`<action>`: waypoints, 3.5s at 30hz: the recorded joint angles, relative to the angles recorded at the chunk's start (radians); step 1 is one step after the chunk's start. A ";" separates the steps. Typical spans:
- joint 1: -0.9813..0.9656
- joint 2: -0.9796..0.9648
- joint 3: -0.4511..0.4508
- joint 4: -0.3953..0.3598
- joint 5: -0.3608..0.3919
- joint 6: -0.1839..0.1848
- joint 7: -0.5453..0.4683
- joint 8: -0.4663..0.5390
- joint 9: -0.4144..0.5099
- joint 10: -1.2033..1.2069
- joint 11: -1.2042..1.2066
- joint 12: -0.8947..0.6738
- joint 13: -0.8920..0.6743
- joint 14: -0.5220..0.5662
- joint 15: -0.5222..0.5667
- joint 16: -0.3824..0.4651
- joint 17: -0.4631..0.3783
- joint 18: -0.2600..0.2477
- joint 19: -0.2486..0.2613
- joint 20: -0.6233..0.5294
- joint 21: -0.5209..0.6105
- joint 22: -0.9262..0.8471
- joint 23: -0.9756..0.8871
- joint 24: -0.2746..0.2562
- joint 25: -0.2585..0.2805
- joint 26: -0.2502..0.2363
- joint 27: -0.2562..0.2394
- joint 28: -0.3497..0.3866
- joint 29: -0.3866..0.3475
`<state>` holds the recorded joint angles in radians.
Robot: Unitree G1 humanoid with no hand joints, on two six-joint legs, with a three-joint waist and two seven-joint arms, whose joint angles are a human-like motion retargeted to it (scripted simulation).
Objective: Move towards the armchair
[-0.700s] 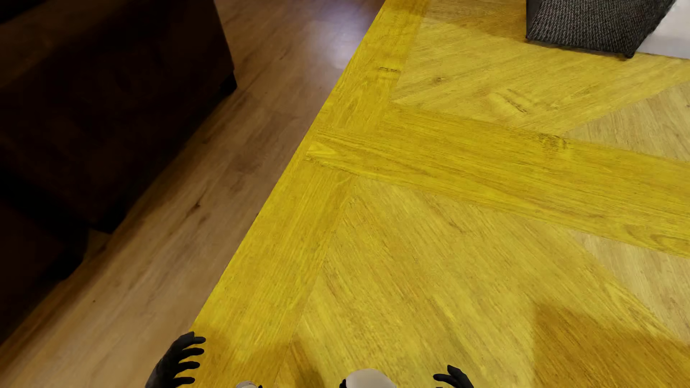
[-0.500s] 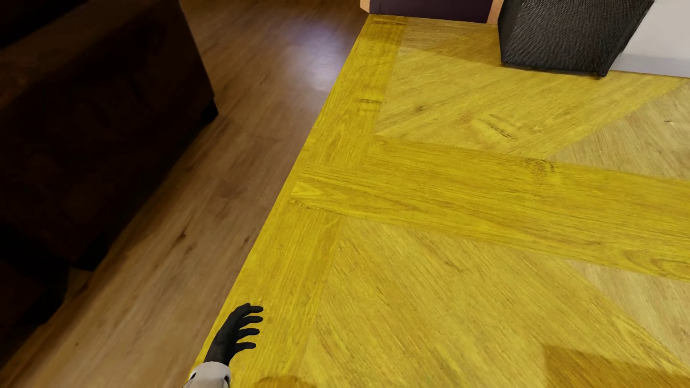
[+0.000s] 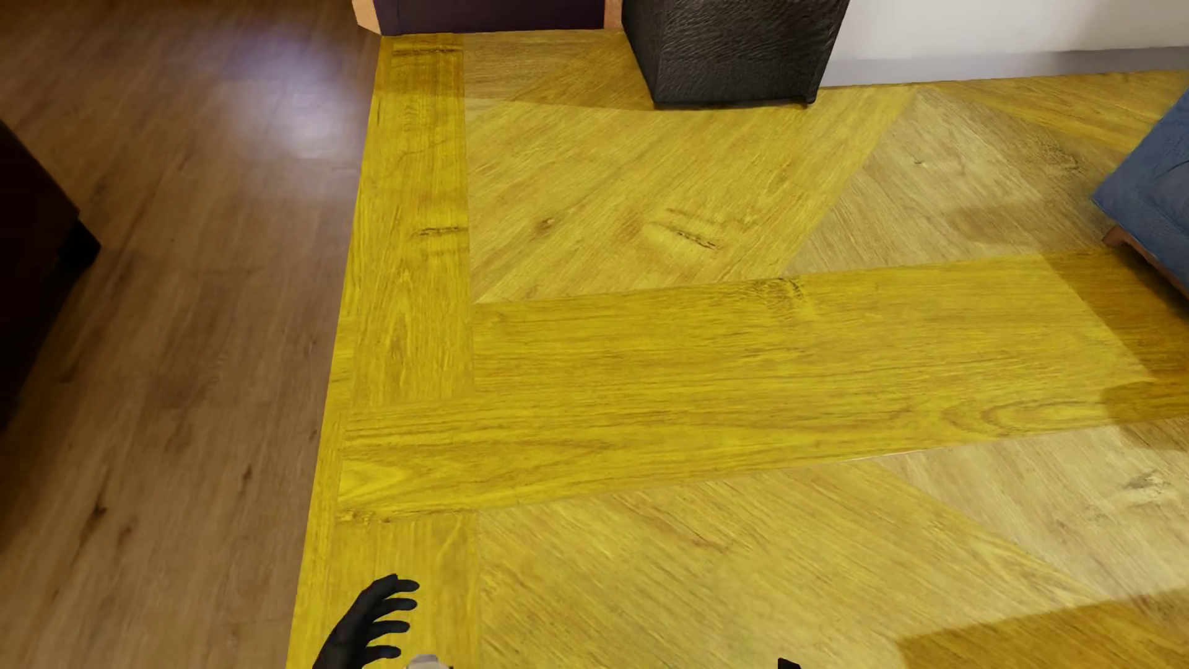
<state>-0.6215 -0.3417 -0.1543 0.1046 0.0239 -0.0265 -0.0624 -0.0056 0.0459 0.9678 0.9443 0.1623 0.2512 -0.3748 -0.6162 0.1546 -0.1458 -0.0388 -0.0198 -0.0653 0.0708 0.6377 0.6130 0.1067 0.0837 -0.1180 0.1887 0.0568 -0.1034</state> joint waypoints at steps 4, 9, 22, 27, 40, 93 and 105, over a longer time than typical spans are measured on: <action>0.218 -0.140 -0.078 0.034 -0.040 -0.028 0.124 -0.048 -0.035 -0.101 0.310 0.005 -0.008 -0.113 0.193 0.104 0.024 -0.088 -0.061 0.015 -0.029 0.000 0.019 -0.067 0.026 0.126 -0.101 0.069 0.135; 0.071 -0.020 -0.033 -0.045 -0.016 0.036 0.038 -0.015 -0.018 0.313 -0.035 -0.098 0.049 0.043 0.014 -0.040 -0.064 -0.162 -0.047 -0.044 0.029 -0.017 0.127 -0.098 -0.035 -0.022 -0.074 0.045 0.105; -0.004 0.004 0.003 -0.025 0.017 0.014 0.037 -0.004 -0.002 0.137 -0.060 -0.020 0.043 0.019 0.050 -0.008 -0.014 -0.145 -0.014 -0.031 -0.019 -0.033 0.034 -0.053 -0.051 -0.046 -0.044 0.032 0.069; 0.199 -0.149 -0.070 -0.012 -0.061 -0.022 0.182 -0.065 -0.036 -0.083 0.291 0.021 -0.030 -0.100 0.198 0.072 0.007 0.002 -0.119 -0.001 -0.027 0.002 0.033 -0.077 0.049 0.132 -0.140 0.033 0.173; -0.016 -0.058 -0.002 0.055 -0.018 0.059 0.133 0.000 0.028 -0.130 0.320 0.018 -0.137 0.154 0.270 0.118 0.008 -0.108 -0.101 0.051 0.002 0.040 0.022 -0.074 -0.105 0.060 -0.099 0.058 0.134; 0.262 -0.042 0.076 -0.078 -0.065 0.021 0.026 0.032 -0.007 -0.279 -0.278 -0.021 -0.064 0.040 0.328 0.023 -0.017 0.002 0.073 0.010 -0.011 -0.045 0.035 -0.115 -0.070 0.151 -0.058 -0.109 0.141; 0.267 -0.031 0.079 -0.066 -0.054 0.029 0.015 0.018 -0.010 -0.295 -0.302 -0.017 -0.037 0.049 0.341 0.036 -0.014 -0.009 0.062 0.031 -0.047 -0.044 0.018 -0.091 -0.102 0.124 -0.097 -0.100 0.117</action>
<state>-0.3548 -0.3726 -0.0757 0.0390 -0.0304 0.0022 -0.0470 0.0124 0.0356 0.6733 0.6426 0.1449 0.2147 -0.3254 -0.2756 0.1909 -0.1602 -0.0476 0.0425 -0.0338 0.0242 0.5935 0.6315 0.0157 -0.0183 0.0063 0.0921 -0.0436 0.0133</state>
